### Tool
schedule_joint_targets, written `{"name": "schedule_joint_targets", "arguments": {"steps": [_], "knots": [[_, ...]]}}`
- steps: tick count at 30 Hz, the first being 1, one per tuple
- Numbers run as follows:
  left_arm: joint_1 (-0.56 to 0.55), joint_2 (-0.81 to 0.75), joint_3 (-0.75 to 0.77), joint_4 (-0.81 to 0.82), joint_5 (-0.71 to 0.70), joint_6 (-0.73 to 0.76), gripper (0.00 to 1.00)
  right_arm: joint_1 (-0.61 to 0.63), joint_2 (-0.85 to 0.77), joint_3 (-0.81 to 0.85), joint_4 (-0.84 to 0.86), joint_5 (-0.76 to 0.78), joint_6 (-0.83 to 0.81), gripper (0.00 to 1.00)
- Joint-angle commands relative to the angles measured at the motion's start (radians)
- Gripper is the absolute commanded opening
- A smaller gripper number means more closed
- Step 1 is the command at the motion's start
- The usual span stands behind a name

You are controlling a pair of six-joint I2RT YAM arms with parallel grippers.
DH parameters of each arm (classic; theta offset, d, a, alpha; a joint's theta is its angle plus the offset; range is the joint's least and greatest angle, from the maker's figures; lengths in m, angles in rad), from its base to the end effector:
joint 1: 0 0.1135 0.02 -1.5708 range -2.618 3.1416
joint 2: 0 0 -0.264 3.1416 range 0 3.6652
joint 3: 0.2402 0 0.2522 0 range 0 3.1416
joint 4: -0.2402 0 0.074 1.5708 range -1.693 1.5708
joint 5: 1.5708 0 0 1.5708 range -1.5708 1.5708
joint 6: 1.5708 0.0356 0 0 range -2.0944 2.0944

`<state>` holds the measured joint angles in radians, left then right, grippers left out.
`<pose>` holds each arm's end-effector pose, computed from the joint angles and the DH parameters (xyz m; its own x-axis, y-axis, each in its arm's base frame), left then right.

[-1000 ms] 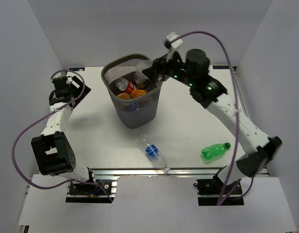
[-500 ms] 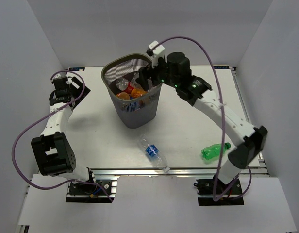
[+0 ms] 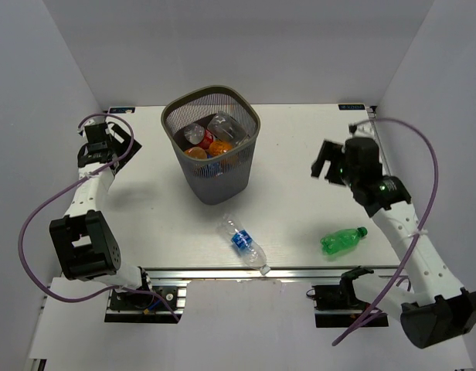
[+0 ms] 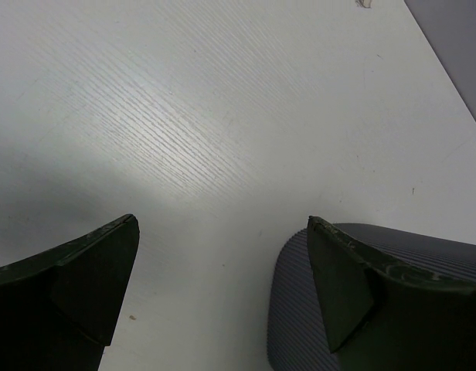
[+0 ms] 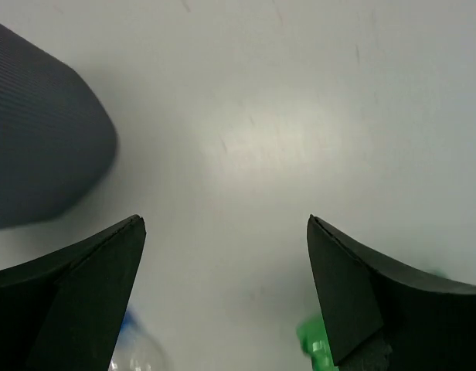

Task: Put the plastic bottles in the bin

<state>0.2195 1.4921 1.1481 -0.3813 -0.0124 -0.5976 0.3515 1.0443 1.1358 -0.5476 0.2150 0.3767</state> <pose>0.3240 0.0727 0.2778 -0.4076 -0.6674 -0.6232 -0.5518 0.7239 -0.4142 0.2124 0.0698 0.3760 -0.4421 0.2207 -0.8694 0.0066 0.9700 0.2429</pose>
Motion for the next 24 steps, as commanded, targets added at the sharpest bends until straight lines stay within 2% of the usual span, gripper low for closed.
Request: {"name": "schedule_joint_targets", "arguments": {"steps": [1, 3, 7, 9, 11, 15, 22, 24], "knots": [[0.001, -0.024, 0.042, 0.001, -0.008, 0.015, 0.98, -0.051, -0.108, -0.117, -0.259, 0.032, 0.252, 0.89], [0.001, -0.021, 0.036, 0.012, 0.009, 0.015, 0.98, -0.074, -0.144, -0.175, -0.349, 0.015, 0.289, 0.89], [0.001, -0.020, 0.041, 0.016, 0.011, 0.018, 0.98, -0.138, -0.165, -0.189, -0.478, 0.055, 0.332, 0.89], [0.000, -0.020, 0.047, 0.013, 0.005, 0.019, 0.98, -0.164, -0.164, -0.206, -0.497, 0.064, 0.343, 0.89], [0.000, -0.016, 0.053, 0.019, 0.000, 0.019, 0.98, -0.229, -0.152, -0.234, -0.485, -0.038, 0.332, 0.89], [0.000, -0.012, 0.053, 0.054, 0.003, 0.015, 0.98, -0.391, -0.101, -0.310, -0.488, -0.100, 0.274, 0.89], [0.000, 0.002, 0.041, 0.102, 0.008, 0.002, 0.98, -0.493, -0.096, -0.467, -0.393, -0.121, 0.257, 0.89], [0.000, 0.007, 0.039, 0.113, 0.011, 0.002, 0.98, -0.496, -0.084, -0.493, -0.315, -0.134, 0.257, 0.89]]}}
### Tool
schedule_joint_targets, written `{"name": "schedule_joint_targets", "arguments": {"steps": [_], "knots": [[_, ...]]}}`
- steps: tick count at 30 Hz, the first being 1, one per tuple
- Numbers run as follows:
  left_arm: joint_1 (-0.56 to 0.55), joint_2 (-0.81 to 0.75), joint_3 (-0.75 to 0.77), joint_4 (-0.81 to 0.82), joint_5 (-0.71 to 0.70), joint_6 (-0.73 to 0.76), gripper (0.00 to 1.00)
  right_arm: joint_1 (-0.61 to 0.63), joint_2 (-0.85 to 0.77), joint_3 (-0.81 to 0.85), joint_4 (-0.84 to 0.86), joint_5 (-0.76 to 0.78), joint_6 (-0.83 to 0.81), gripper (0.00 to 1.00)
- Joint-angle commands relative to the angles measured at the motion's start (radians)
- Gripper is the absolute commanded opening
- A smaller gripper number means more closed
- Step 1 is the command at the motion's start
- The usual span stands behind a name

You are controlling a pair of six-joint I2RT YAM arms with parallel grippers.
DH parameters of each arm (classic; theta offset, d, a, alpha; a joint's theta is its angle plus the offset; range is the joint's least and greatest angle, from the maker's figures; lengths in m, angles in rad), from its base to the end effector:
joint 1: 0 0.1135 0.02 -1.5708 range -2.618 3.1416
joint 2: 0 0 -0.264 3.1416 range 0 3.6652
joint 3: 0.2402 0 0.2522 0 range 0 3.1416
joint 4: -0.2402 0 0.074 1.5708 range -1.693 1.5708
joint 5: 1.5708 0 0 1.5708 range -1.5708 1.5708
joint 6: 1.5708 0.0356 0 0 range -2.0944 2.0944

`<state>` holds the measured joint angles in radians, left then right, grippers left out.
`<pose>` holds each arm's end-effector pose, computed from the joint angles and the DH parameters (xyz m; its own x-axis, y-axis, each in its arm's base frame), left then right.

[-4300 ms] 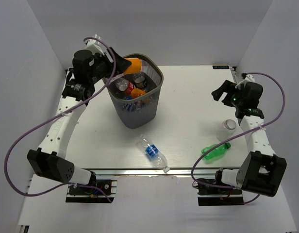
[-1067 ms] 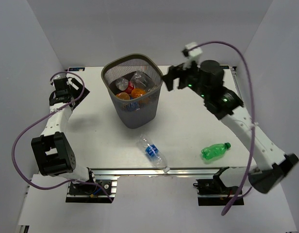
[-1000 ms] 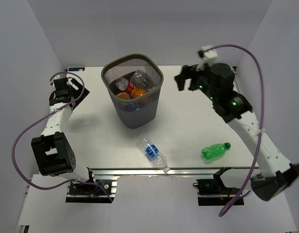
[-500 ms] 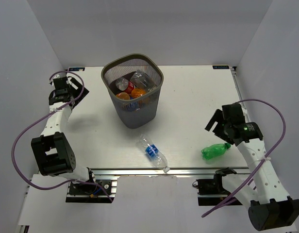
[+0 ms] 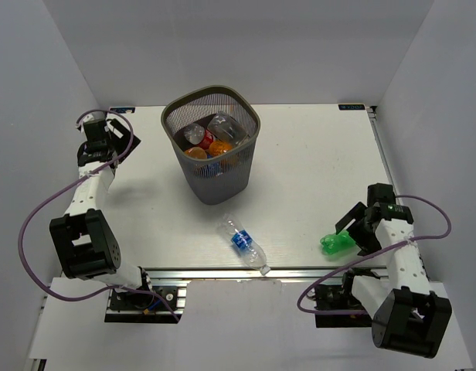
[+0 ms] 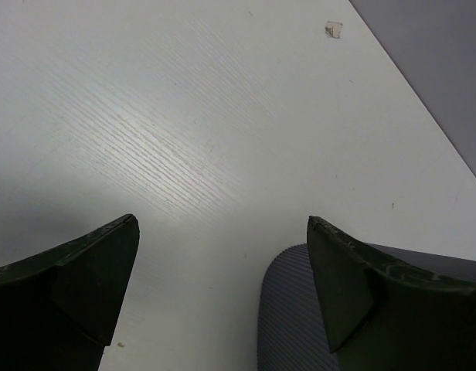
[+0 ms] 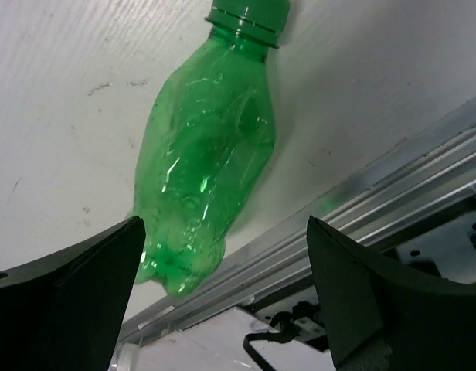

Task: Put the plastic bottles in the bin

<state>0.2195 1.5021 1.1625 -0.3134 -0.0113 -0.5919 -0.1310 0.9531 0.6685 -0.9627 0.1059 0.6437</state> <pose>0.3316 0.0744 0.2853 -0.3658 -0.6532 -0.6630 -0.5188 0.7345 -0.4375 0.1520 -0.0238 0.2138 -0.6539 0.6881 -0.3144 0.6947 0.7107 0.1106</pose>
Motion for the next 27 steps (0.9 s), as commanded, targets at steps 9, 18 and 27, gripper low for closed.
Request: {"name": "schedule_joint_targets", "arguments": {"steps": [9, 18, 27], "knots": [[0.001, 0.015, 0.031, 0.051, 0.043, -0.011, 0.98, -0.012, 0.027, -0.141, 0.380, 0.012, -0.028, 0.82], [0.001, -0.026, -0.014, 0.093, 0.112, -0.043, 0.98, 0.103, -0.046, 0.051, 0.682, -0.264, -0.205, 0.52], [0.000, -0.054, -0.027, 0.094, 0.163, -0.059, 0.98, 0.471, 0.133, 0.448, 1.005, -0.298, -0.360, 0.52]]}}
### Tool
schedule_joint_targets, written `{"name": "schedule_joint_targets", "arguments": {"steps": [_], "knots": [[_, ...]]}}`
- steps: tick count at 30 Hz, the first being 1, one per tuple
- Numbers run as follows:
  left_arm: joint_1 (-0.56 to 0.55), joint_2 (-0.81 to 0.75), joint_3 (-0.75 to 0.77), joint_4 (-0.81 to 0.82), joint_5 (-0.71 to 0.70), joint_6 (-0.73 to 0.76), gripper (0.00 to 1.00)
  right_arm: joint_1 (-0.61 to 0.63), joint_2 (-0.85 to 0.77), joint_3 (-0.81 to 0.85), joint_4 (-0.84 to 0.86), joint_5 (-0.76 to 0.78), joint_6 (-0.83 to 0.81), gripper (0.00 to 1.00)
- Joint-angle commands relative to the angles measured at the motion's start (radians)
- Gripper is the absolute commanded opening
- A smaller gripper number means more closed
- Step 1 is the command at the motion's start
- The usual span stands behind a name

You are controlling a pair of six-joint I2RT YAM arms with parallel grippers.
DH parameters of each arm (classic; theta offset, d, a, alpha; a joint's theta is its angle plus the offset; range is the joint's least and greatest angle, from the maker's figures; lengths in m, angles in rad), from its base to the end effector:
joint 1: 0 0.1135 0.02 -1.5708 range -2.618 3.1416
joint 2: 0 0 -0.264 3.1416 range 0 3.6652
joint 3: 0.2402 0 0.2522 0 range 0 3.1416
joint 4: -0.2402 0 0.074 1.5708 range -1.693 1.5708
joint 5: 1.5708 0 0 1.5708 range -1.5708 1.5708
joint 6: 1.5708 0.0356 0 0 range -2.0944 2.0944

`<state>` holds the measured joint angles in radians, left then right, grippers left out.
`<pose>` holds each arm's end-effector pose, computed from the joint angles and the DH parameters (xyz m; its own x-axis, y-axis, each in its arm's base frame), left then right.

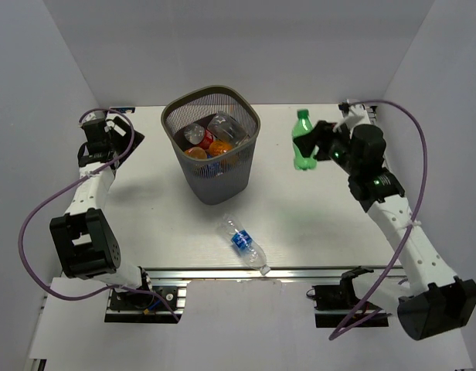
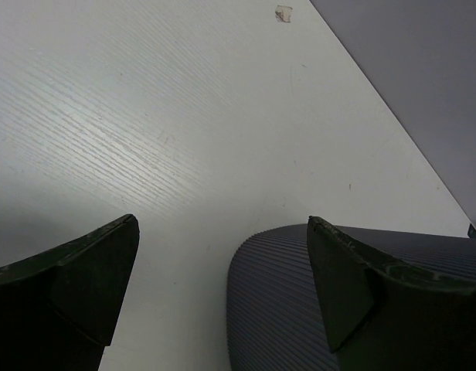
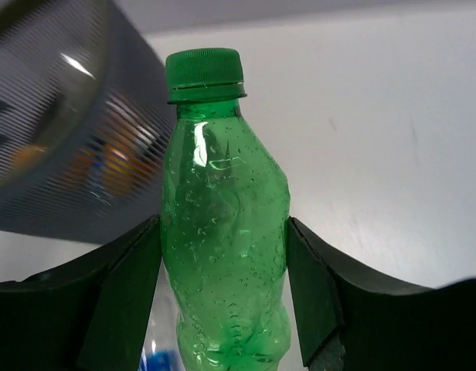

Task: Put the plastic bottles in the bin

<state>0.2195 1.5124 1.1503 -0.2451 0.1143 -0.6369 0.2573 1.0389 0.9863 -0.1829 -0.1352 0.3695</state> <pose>0.3374 0.0711 0.2840 -0.3734 -0.6887 -0.6215 -0.4316 0.7221 -0.5407 0.2310 0.0657 0.3626 -0.3473 0.2787 -0.8954 -0.2718 0.8839 0.3805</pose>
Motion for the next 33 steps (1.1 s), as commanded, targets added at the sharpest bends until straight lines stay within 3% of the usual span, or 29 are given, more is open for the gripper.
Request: {"name": "schedule_joint_targets", "arguments": {"steps": [1, 4, 9, 14, 18, 20, 28, 33], "knots": [[0.001, -0.066, -0.017, 0.020, 0.038, -0.015, 0.98, 0.114, 0.073, 0.168, 0.241, -0.043, -0.105, 0.52], [0.000, -0.086, -0.037, 0.029, 0.054, -0.027, 0.98, 0.236, 0.225, 0.398, 0.194, 0.034, -0.220, 0.53], [0.000, -0.110, -0.049, 0.014, 0.053, -0.043, 0.98, 0.388, 0.502, 0.777, 0.134, -0.055, -0.306, 0.54], [0.000, -0.127, -0.049, -0.011, 0.030, -0.040, 0.98, 0.445, 0.723, 1.052, -0.058, -0.029, -0.311, 0.67], [0.001, -0.135, -0.047, -0.028, 0.010, -0.035, 0.98, 0.447, 0.754, 1.091, -0.093, -0.032, -0.297, 0.77], [0.001, -0.138, -0.049, -0.031, -0.001, -0.035, 0.98, 0.447, 0.747, 1.082, -0.098, -0.026, -0.299, 0.88], [0.000, -0.165, -0.037, -0.052, 0.018, -0.056, 0.98, 0.435, 0.647, 1.028, -0.122, 0.103, -0.299, 0.89], [0.001, -0.241, -0.058, -0.057, 0.010, -0.090, 0.98, 0.326, 0.509, 0.856, -0.089, 0.020, -0.227, 0.89]]}}
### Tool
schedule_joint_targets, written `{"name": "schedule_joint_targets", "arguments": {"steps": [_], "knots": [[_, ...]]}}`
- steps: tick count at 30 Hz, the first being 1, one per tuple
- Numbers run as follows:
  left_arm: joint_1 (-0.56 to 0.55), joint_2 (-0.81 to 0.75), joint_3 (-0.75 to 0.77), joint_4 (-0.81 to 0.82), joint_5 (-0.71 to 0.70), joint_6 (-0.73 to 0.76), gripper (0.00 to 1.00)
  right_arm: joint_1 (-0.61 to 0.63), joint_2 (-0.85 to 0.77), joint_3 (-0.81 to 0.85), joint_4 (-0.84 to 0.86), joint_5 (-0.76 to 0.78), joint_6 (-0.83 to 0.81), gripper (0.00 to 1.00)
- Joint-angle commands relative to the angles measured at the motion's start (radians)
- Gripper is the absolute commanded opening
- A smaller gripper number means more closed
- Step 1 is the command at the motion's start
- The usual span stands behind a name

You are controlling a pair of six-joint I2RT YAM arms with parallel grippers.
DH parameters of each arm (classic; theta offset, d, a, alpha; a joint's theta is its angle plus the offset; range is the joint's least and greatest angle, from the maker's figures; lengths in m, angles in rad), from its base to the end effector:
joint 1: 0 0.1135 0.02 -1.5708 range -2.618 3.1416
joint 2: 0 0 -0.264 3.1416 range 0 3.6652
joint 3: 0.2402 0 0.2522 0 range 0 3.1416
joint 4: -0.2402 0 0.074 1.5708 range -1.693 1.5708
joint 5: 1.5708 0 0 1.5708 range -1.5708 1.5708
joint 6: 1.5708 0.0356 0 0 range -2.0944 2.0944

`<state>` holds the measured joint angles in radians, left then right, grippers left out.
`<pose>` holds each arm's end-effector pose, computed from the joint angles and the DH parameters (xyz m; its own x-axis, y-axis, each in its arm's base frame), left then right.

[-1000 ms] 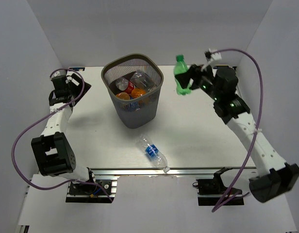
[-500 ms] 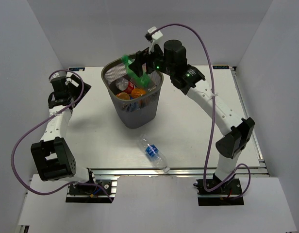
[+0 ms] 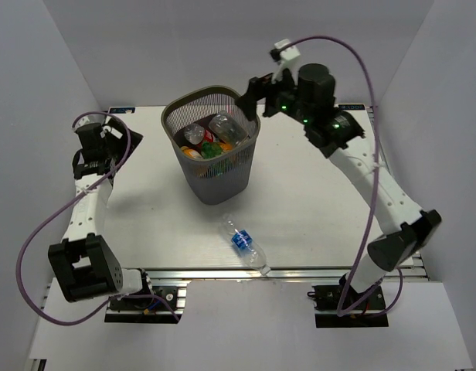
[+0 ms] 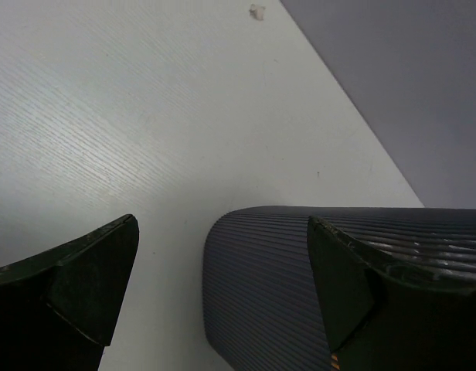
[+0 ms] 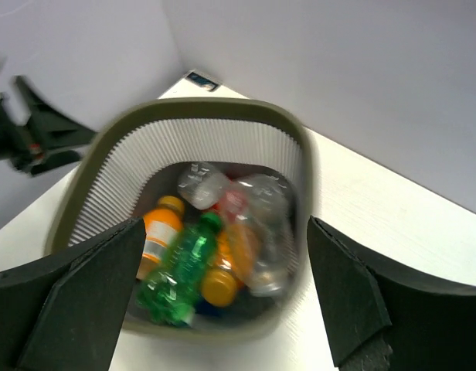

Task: Put the plastic bottles in the bin

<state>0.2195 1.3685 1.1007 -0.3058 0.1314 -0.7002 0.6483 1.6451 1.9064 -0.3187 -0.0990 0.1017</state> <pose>0.3044 0.0631 0.3058 -0.3351 -0.7293 -0.5965 -0.4242 0.6821 -0.5956 0.2928 0.2262 0.4917 -0.1145 0.0400 -0.9926 -0.6714 0.7334 0.1070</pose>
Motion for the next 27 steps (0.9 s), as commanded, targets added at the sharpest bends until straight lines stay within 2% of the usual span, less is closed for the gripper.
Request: {"name": "schedule_joint_targets", "arguments": {"steps": [1, 8, 10, 13, 16, 19, 22, 27], "knots": [[0.000, -0.129, -0.021, 0.004, -0.012, -0.031, 0.98, -0.078, -0.122, -0.101, 0.061, -0.027, 0.041, 0.89], [0.000, -0.203, -0.044, 0.000, -0.038, -0.042, 0.98, -0.102, -0.411, -0.515, 0.064, -0.047, -0.008, 0.89], [0.001, -0.207, -0.045, 0.002, -0.032, -0.041, 0.98, -0.101, -0.464, -0.654, 0.050, -0.065, 0.019, 0.89], [0.000, -0.210, -0.050, 0.016, -0.023, -0.018, 0.98, -0.075, -0.522, -0.766, -0.009, -0.080, 0.041, 0.89], [0.000, -0.209, -0.056, 0.039, -0.015, 0.010, 0.98, -0.006, -0.507, -0.832, -0.019, -0.067, 0.069, 0.89], [0.000, -0.203, -0.064, 0.065, 0.039, 0.037, 0.98, 0.126, -0.428, -0.921, 0.000, -0.065, 0.072, 0.89], [-0.003, -0.183, -0.070, 0.079, 0.071, 0.065, 0.98, 0.212, -0.336, -0.943, 0.013, -0.074, 0.081, 0.89], [-0.006, -0.146, -0.076, 0.091, 0.132, 0.103, 0.98, 0.315, -0.242, -1.009, 0.121, -0.076, 0.069, 0.89]]}}
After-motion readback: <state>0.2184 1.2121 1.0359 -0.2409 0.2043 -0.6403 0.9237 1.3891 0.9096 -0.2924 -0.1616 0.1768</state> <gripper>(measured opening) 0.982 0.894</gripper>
